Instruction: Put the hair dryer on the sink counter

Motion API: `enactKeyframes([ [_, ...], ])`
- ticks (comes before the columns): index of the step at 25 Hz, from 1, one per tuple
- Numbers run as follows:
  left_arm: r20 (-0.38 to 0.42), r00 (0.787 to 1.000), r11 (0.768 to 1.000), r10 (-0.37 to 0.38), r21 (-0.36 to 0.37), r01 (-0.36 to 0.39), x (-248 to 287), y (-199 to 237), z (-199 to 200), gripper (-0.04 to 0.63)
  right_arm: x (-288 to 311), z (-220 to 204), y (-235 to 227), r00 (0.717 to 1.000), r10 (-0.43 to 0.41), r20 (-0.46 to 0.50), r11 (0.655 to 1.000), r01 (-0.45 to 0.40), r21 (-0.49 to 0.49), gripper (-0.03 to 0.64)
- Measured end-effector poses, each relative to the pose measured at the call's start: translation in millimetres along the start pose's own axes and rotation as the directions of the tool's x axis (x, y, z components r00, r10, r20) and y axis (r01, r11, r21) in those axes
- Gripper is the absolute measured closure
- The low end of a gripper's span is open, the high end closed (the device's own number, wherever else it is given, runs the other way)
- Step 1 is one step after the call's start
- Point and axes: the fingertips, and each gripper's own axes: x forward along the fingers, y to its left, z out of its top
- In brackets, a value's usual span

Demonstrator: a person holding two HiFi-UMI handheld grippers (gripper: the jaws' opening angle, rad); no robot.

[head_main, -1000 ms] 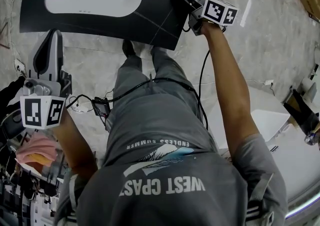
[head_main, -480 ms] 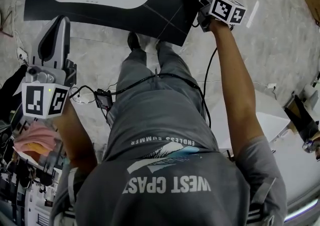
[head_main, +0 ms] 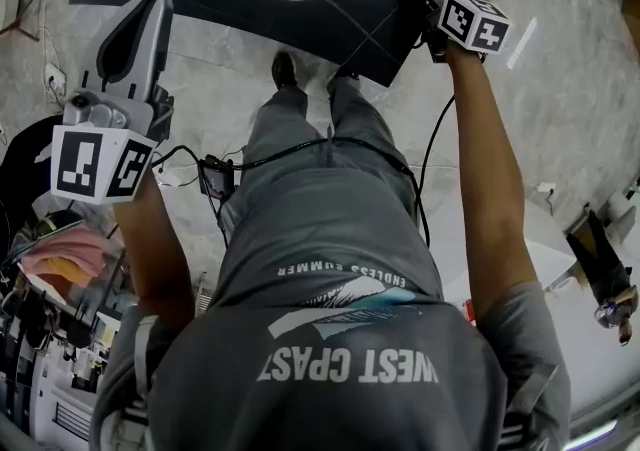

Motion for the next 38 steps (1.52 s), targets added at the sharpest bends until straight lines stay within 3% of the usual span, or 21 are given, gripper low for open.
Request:
enactKeyframes([
  [4,0.005,1.0,1.0,0.006,0.0,-0.006,-5,2,-1,0.572,3,-2,-2,0.997,-0.062,-0.056,0.994,0.056,-0.099,0.393],
  [10,0.026,1.0,1.0,0.008,0.006,-0.008,-13,1,4,0.572,-6,5,-2,0.989,-0.121,-0.083,0.983,0.108,-0.151,0.335],
  [20,0.084,0.996,0.999,-0.002,0.044,-0.001,-40,5,29,0.572,-58,49,15,0.986,-0.154,0.061,0.977,0.161,-0.14,0.328],
  [24,0.114,0.993,0.998,-0.016,0.067,0.009,-51,6,42,0.572,-95,79,30,0.971,-0.171,0.167,0.972,0.194,-0.132,0.361],
  [28,0.136,0.99,0.995,-0.041,0.093,0.028,-63,2,55,0.572,-146,110,59,0.948,-0.149,0.283,0.97,0.196,-0.145,0.443],
  [38,0.194,0.976,0.987,-0.095,0.148,0.067,-95,-11,80,0.572,-285,152,169,0.885,0.014,0.466,0.952,0.13,-0.275,0.567],
])
